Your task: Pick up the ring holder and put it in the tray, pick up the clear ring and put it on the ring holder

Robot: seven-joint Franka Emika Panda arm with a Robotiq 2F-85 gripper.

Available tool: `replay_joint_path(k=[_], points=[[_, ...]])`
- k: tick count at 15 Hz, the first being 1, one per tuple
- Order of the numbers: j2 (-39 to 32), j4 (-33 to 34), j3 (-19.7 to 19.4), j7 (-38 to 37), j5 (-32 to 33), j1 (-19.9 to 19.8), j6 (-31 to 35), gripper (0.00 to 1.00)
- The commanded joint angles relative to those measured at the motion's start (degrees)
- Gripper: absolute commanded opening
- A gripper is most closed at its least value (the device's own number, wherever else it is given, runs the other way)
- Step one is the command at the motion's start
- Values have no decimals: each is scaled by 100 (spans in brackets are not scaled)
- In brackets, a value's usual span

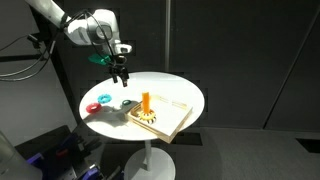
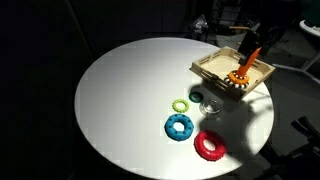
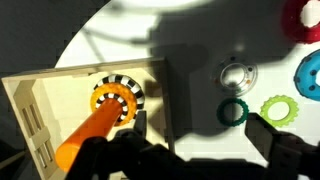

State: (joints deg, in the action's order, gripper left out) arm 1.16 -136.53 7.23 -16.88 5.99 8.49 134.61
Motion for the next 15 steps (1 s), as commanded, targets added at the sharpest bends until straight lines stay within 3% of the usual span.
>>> replay_joint_path(k=[1, 7, 15], points=[[234, -252, 65, 356, -282, 9, 188, 100], [20, -201, 105, 151, -138, 23, 188, 100], [-503, -401, 190, 1, -219, 132, 726, 100]])
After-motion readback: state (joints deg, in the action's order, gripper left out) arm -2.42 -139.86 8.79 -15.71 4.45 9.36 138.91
